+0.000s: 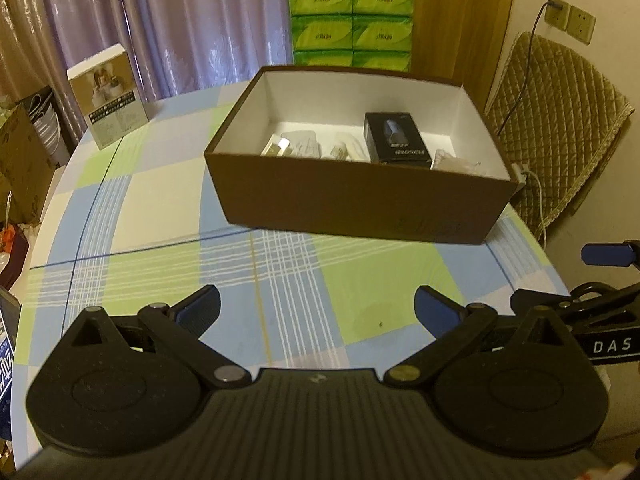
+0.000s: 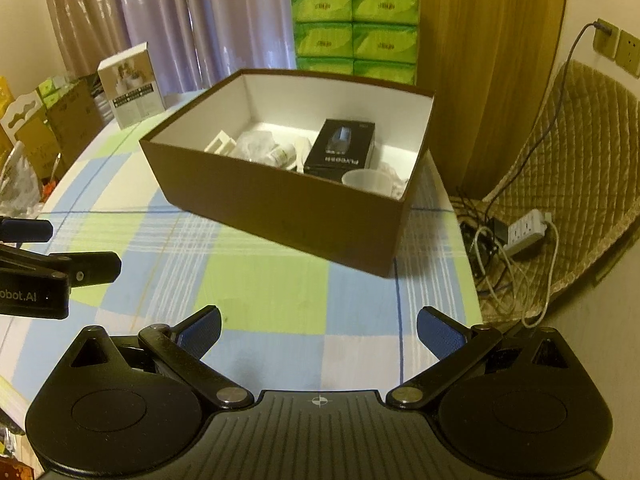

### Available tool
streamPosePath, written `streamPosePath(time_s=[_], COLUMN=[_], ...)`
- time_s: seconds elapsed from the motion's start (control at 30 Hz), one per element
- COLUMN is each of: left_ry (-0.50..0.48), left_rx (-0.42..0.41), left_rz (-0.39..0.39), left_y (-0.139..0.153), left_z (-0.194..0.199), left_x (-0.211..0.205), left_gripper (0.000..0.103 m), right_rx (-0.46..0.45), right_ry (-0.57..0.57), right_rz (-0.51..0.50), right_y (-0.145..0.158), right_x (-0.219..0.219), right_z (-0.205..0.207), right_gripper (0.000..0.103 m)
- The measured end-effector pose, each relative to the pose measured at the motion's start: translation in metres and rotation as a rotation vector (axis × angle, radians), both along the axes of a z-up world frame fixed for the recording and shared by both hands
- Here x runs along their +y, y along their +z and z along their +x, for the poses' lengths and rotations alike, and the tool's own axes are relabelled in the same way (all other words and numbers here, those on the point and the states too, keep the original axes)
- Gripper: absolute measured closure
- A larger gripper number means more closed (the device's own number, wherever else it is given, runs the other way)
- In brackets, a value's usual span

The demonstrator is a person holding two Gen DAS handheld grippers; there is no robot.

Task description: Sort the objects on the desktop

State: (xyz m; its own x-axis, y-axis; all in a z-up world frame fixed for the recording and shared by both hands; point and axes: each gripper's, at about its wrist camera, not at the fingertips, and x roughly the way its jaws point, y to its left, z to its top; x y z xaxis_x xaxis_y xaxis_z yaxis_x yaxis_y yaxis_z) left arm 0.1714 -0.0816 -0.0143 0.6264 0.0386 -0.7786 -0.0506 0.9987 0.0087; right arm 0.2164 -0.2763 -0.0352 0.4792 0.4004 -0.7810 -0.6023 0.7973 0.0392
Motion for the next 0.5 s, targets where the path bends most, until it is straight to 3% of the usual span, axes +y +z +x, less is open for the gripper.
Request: streamPosePath(time_s=[0.5], left_ry=[0.004], left_rx=[0.024], left_rz=[0.010], left_y=[-0.0084], left_z=[0.0080], left_x=[0.0083], left_gripper=[0.001], right_rx=[0.029], right_ry=[-0.026], right_rz=[-0.021], right_y=[-0.0079], right_x=[0.0065], right_z=[0.0057], right_gripper=[0.002])
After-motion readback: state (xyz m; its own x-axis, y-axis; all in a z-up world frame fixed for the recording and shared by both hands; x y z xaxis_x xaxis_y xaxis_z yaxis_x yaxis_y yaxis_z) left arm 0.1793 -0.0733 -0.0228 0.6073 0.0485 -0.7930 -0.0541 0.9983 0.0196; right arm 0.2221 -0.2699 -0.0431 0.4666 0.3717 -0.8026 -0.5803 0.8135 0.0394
